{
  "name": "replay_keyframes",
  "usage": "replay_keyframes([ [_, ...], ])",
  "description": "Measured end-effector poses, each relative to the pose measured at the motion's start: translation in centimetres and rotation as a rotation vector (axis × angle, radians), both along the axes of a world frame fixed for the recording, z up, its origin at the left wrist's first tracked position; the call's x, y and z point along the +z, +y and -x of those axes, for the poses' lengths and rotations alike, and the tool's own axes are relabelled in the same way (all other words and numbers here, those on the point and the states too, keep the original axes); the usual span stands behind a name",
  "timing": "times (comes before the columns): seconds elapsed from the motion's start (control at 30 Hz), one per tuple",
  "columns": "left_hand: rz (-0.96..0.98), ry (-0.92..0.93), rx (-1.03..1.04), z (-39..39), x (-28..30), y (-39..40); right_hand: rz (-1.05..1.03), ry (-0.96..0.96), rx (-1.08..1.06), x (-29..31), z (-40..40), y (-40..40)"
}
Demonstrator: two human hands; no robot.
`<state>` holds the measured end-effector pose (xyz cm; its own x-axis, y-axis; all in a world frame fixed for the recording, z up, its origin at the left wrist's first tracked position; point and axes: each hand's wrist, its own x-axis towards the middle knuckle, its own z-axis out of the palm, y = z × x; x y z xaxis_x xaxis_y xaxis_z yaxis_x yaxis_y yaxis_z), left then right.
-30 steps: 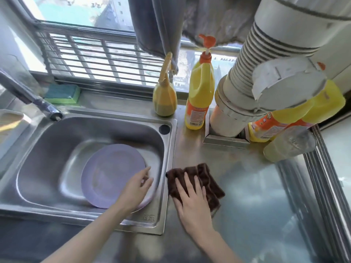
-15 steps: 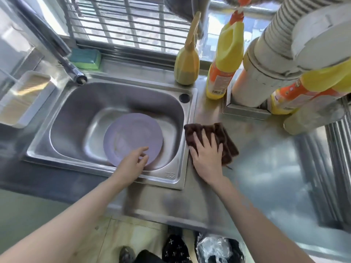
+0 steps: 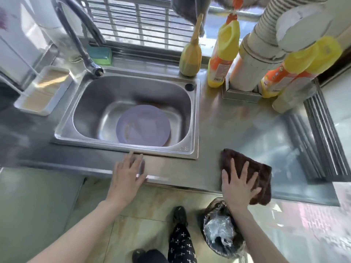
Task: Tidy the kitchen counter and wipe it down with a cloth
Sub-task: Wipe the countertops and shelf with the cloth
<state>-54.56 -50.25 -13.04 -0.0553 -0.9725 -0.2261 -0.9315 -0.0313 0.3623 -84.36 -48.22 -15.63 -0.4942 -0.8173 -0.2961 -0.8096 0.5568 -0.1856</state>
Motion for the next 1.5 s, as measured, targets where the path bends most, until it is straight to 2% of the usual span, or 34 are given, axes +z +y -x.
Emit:
replay_keyframes([
  [0.13,-0.061,-0.094,0.173,-3.9,-0.1,1.3,0.015,-0.059,0.223,-0.5,-11.0,1.1],
  [0.23,-0.119,-0.079,0.283,-7.3,-0.7,2.2,0.02,-0.095,0.505,-0.1,-19.3,0.9],
  [0.3,-0.157,-0.086,0.313,-9.6,-1.0,2.8,0.041,-0.072,0.682,-0.1,-22.1,0.3],
  [0.37,-0.199,-0.094,0.323,-11.6,-0.9,3.4,0.029,-0.074,0.758,-0.3,-21.5,-0.4],
  [0.43,-0.242,-0.125,0.274,-13.1,-0.9,3.7,0.071,-0.032,0.685,-0.5,-19.1,-0.2],
  [0.5,-0.248,-0.212,0.189,-13.9,-0.8,3.6,0.072,0.014,0.457,-0.8,-16.6,0.1],
  [0.57,-0.228,-0.262,0.148,-14.5,-0.7,3.3,0.053,-0.024,0.179,-0.7,-15.9,-0.2],
  [0.63,-0.217,-0.26,0.131,-14.4,-0.8,3.2,0.057,-0.049,0.034,-0.1,-17.1,-1.2],
  [0.7,-0.203,-0.258,0.119,-14.6,-1.0,3.3,0.07,-0.038,0.147,-0.3,-21.0,-2.5],
  [0.77,-0.182,-0.237,0.111,-15.0,-1.2,3.3,0.134,-0.04,0.412,-1.1,-26.0,-3.3],
  [0.87,-0.126,-0.107,0.163,-16.0,-1.0,3.0,0.148,-0.048,0.751,-1.0,-32.2,-4.2],
  [0.93,-0.09,-0.049,0.208,-16.8,-0.7,2.6,0.125,-0.061,0.849,-0.9,-32.7,-4.6],
  [1.03,-0.086,0.005,0.325,-18.1,-0.2,1.5,0.081,0.032,0.76,-0.8,-27.3,-4.3],
  [1.17,-0.06,0.06,0.408,-18.7,0.5,-0.5,0.003,0.056,0.394,-0.4,-14.3,-4.7],
  [1.23,-0.044,0.056,0.411,-18.8,0.7,-1.5,0.002,0.064,0.379,0.0,-11.1,-5.4],
  [1.37,-0.043,0.072,0.435,-18.3,0.5,-2.9,0.118,-0.035,0.364,-1.3,-15.2,-5.0],
  [1.5,-0.069,0.054,0.437,-17.9,-0.2,-3.5,0.132,-0.053,0.632,-0.8,-24.5,-6.3],
])
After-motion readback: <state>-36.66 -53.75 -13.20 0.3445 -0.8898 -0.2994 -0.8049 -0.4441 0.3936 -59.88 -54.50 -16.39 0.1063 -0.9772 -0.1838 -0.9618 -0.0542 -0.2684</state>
